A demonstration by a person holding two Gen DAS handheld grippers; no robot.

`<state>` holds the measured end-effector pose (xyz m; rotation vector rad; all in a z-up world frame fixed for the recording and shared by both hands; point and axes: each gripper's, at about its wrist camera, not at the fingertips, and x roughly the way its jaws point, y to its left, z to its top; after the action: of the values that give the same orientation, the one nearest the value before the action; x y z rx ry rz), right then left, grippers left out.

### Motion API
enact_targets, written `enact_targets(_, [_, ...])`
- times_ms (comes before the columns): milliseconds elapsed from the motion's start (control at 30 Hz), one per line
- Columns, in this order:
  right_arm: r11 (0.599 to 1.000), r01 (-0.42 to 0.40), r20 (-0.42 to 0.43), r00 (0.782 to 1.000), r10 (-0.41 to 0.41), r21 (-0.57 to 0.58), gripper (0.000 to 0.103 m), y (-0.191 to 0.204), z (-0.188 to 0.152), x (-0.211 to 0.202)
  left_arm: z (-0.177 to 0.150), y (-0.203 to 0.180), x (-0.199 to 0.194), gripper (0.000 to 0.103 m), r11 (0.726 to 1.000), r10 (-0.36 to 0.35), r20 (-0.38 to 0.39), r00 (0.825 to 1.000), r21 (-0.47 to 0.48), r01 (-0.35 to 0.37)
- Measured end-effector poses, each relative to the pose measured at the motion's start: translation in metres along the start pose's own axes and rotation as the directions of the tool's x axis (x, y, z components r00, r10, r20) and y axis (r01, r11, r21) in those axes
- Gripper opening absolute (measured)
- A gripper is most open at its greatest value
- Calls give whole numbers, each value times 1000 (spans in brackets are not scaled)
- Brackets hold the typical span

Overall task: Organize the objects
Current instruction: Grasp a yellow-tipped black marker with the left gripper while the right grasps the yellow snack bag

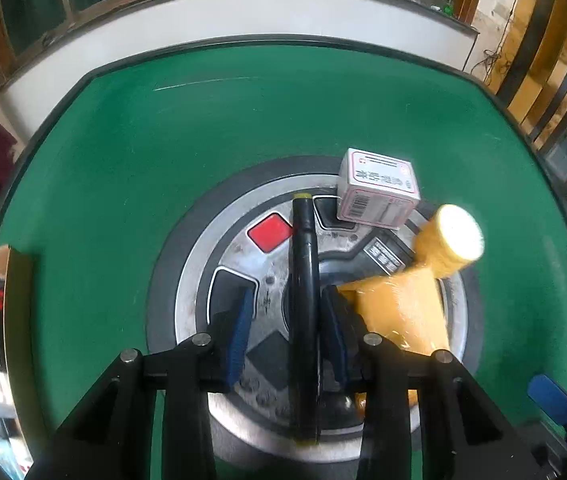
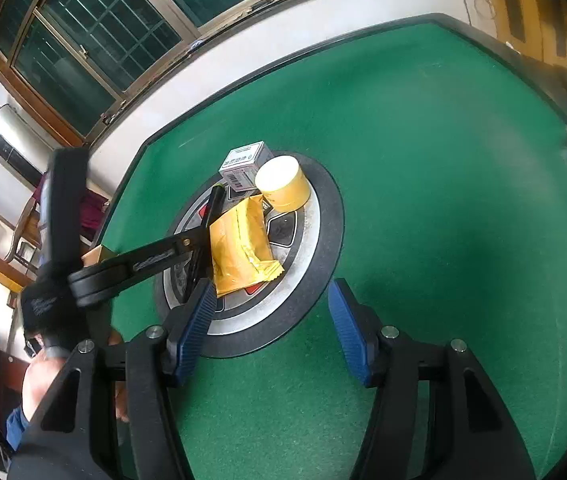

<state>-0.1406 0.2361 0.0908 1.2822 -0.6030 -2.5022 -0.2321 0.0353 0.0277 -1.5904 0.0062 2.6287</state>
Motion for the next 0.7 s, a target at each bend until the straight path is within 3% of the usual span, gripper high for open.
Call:
enact_targets(67, [1000,0,4,1000,0,-4,57,1,-1,0,-4,3,-2,12,1000,22,8,1000,1,-22])
enact_targets(167, [1000,11,0,1000,-11,-9,57,1,0,3,-23,14,-15,12,1000,18,23,1000,-16,-18])
enact_targets(333, [1000,24,-17,1000,-24,-16,57,0,0,8,-86,42,-53,12,999,41,70,997,-24,-39])
enact_targets(433, [998,42,-15,999,-43,-37,59,3,-1,11,-118,59,-70,12,998,21,109,994,-60,-15])
enact_targets(700, [989,116,-13,993,-118,-92,62,21,-3,34,-129,62,-81,12,999,29,138,990,-27,-26])
